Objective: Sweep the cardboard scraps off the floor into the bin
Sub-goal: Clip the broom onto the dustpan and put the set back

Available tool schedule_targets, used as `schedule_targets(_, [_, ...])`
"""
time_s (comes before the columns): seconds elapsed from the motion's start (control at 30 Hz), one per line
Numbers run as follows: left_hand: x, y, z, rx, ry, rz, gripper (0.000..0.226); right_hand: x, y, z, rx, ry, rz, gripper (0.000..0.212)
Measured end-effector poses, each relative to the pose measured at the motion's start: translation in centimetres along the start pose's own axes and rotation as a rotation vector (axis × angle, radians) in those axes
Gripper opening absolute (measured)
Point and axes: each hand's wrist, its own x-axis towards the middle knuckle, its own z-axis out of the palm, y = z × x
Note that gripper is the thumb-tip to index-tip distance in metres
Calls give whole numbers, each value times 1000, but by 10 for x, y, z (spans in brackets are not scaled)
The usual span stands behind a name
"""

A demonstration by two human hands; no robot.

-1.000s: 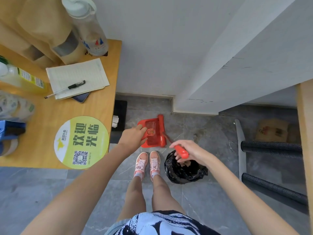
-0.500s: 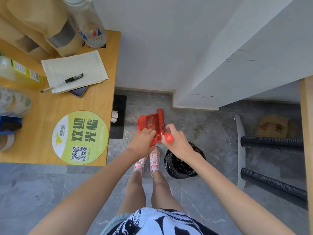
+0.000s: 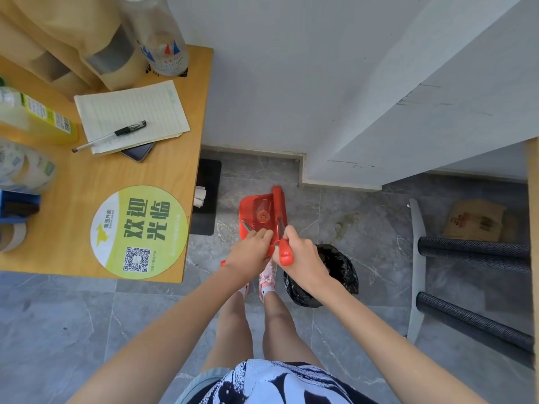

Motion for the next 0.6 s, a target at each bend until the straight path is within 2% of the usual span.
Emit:
schedule_targets(0.23, [4, 5, 4, -7, -39, -30, 21, -9, -2, 2, 47, 28, -106, 26])
schedule_targets(0.6, [0, 3, 11, -37, -67, -47, 17, -17, 7, -5, 33, -7, -202, 23])
